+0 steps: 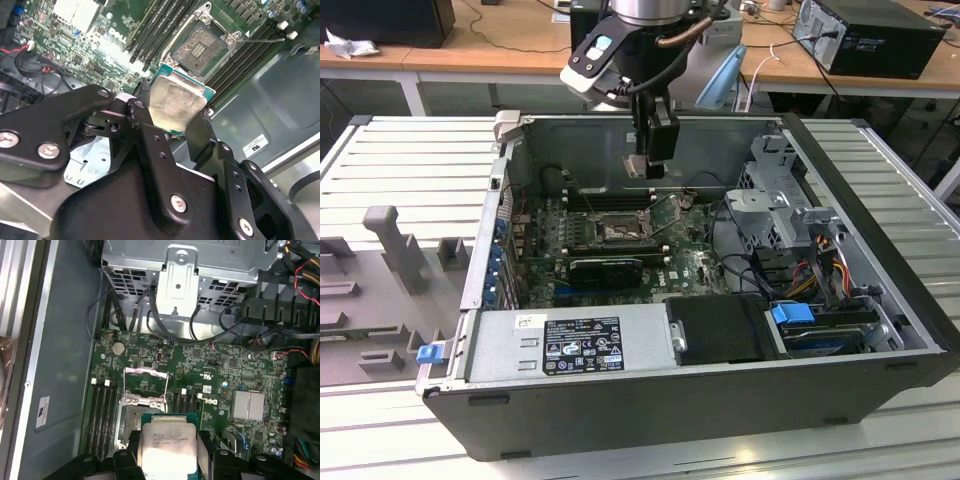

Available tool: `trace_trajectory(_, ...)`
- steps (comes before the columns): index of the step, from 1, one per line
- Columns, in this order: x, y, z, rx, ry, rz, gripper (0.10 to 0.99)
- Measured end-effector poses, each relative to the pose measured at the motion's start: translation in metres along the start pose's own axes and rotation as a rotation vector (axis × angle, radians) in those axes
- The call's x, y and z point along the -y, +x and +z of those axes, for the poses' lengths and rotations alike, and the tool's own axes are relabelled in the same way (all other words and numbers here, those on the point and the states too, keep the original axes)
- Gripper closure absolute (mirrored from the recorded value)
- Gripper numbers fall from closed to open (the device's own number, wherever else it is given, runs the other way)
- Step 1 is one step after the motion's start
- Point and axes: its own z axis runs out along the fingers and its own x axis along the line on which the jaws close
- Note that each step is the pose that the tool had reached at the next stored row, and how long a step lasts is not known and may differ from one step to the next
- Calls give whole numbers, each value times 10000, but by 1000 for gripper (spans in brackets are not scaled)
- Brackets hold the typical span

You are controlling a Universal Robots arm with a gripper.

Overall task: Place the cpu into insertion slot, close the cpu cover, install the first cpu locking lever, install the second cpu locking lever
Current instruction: 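Place the cpu into insertion slot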

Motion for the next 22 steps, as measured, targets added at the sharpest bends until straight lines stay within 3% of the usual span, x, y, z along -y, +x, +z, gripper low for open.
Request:
trace_trajectory(5,3,1,37,86,-18,976,557)
trace_trajectory(11,14,1,64,97,-22,1108,557)
trace_trajectory(17,54,3,160,99,-20,1117,557)
trace_trajectory(22,59,2,215,179,-39,2020,557)
